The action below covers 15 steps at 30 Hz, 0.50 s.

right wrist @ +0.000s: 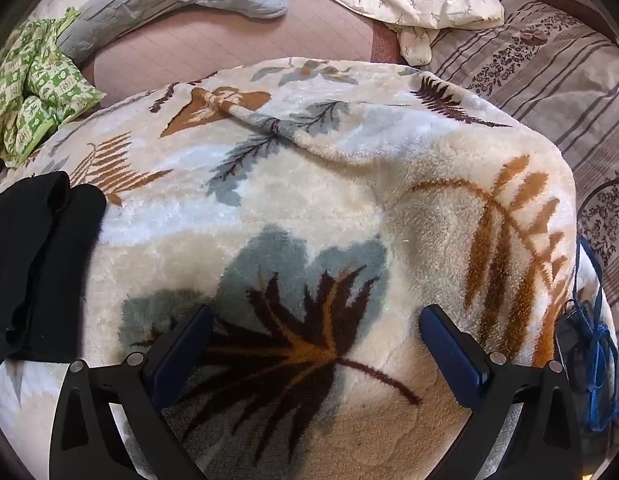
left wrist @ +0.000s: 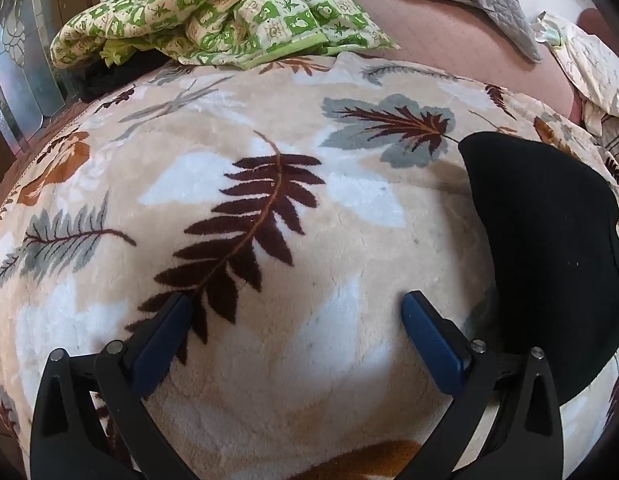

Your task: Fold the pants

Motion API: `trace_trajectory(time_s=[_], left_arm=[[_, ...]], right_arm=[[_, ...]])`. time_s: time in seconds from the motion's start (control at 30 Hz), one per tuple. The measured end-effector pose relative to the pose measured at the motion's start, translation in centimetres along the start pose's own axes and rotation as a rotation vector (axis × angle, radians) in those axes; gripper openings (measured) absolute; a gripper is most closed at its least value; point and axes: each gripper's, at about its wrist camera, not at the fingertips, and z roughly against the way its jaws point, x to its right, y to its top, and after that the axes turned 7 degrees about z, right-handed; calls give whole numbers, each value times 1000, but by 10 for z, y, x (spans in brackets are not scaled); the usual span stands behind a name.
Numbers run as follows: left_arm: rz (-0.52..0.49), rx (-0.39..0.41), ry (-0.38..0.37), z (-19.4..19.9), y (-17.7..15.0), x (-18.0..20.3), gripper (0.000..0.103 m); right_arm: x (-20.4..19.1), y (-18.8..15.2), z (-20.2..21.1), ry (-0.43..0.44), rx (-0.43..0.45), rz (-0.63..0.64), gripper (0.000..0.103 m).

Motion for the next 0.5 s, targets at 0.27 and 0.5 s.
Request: trace_trajectory(time_s=[0.27,0.5], left_arm=[[1,4,1,0,3,0,103],[1,5,0,0,2,-2,103]], right_arm=[[0,0,0,-10,-1,7,102],[0,0,0,-8,2,6,102]])
